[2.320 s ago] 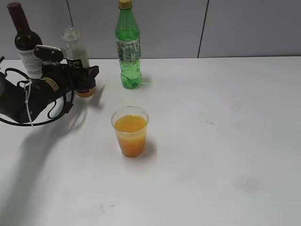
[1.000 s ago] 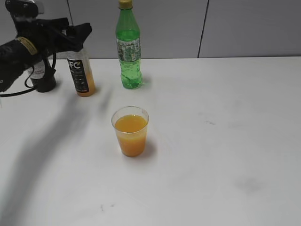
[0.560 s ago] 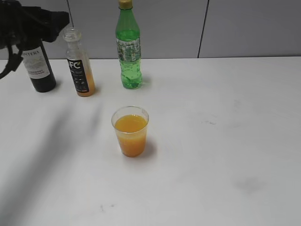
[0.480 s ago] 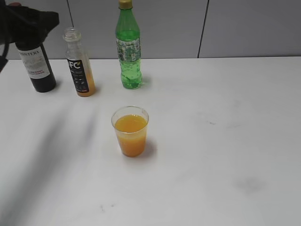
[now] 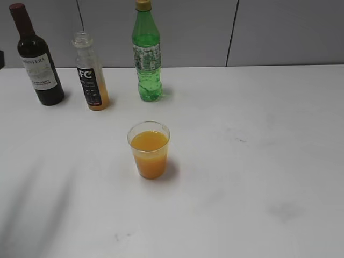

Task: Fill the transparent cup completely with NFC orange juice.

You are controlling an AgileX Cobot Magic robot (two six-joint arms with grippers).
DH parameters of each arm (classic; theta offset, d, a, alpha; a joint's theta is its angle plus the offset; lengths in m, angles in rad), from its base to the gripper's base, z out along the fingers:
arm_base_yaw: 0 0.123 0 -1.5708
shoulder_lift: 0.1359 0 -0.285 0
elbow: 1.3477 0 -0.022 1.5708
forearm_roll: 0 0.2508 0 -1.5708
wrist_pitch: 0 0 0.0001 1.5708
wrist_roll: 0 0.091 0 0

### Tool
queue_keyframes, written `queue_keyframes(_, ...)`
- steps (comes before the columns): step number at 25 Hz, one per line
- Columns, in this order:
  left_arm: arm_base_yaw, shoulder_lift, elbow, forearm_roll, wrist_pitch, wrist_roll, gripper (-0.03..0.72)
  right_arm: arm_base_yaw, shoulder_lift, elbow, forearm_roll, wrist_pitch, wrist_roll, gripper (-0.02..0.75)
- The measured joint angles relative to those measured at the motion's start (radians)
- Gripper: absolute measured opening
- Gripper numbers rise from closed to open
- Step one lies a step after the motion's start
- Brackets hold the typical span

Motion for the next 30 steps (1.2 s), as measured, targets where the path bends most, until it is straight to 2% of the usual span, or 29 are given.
queue_keyframes(8, -0.007, -0.289, 0.026, -0.032, 0.426, 0.007, 0.578, 0.000, 0.000, 0.000, 0.000, 0.000, 0.000, 0.587)
queue_keyframes(11, -0.007, -0.348, 0.026, -0.090, 0.607, 0.081, 0.569, 0.000, 0.000, 0.000, 0.000, 0.000, 0.000, 0.587)
queue_keyframes(20, -0.007, -0.420, 0.022, -0.311, 0.872, 0.242, 0.567, 0.000, 0.000, 0.000, 0.000, 0.000, 0.000, 0.587)
queue_keyframes(25, -0.007, -0.478, -0.004, -0.422, 0.993, 0.260, 0.567, 0.000, 0.000, 0.000, 0.000, 0.000, 0.000, 0.587)
queue_keyframes(30, -0.007, -0.629, -0.004, -0.466, 1.151, 0.262, 0.564, 0.000, 0.000, 0.000, 0.000, 0.000, 0.000, 0.587)
